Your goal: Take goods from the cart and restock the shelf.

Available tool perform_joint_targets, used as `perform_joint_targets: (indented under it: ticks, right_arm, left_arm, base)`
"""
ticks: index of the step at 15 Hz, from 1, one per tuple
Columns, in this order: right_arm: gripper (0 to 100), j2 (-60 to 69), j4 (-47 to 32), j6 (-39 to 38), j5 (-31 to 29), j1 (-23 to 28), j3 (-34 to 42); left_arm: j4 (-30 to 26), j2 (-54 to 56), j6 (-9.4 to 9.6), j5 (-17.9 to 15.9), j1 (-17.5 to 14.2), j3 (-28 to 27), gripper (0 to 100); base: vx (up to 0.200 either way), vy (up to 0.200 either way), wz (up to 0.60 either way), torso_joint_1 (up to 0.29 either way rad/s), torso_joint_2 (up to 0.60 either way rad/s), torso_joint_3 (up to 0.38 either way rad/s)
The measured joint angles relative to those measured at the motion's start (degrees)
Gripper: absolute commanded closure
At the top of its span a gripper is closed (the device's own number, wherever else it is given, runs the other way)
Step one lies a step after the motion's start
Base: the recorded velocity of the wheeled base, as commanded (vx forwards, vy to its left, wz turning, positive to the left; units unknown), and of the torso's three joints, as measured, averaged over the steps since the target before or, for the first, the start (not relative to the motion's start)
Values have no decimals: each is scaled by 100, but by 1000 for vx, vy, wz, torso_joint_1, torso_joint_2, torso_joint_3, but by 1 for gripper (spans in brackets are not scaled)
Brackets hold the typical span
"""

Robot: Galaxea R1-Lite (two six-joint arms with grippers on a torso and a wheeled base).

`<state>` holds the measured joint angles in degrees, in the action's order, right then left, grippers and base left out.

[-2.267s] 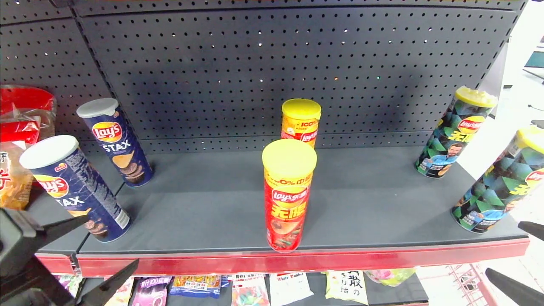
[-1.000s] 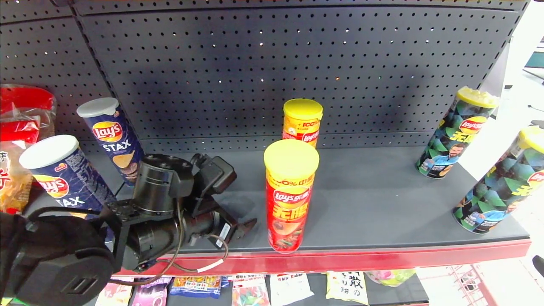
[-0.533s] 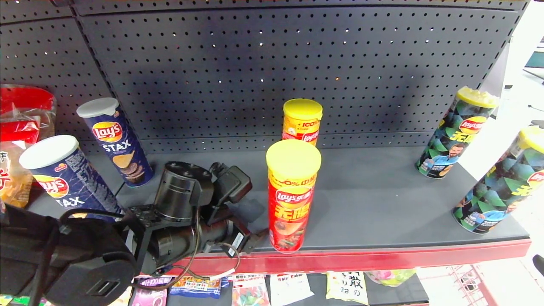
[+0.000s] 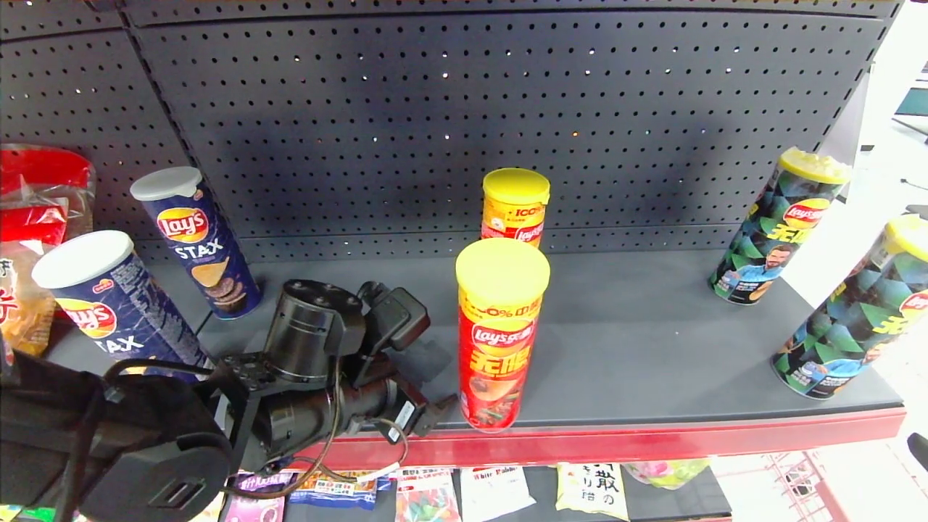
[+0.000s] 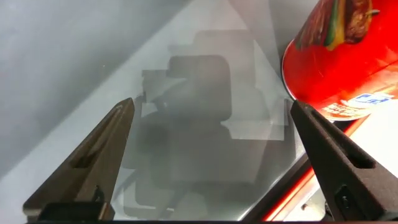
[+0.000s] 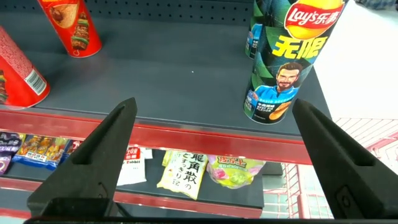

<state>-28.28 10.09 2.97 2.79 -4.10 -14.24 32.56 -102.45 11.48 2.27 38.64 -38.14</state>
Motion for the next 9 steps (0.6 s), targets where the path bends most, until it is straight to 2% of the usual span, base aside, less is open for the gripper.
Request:
perform_joint_targets:
  ticks: [9]
  right_arm:
    - [0, 0, -2, 0, 2, 0, 16]
  left_arm:
    - [1, -41, 1, 7, 30, -90, 0]
  base:
    - [0, 0, 0, 0, 0, 0]
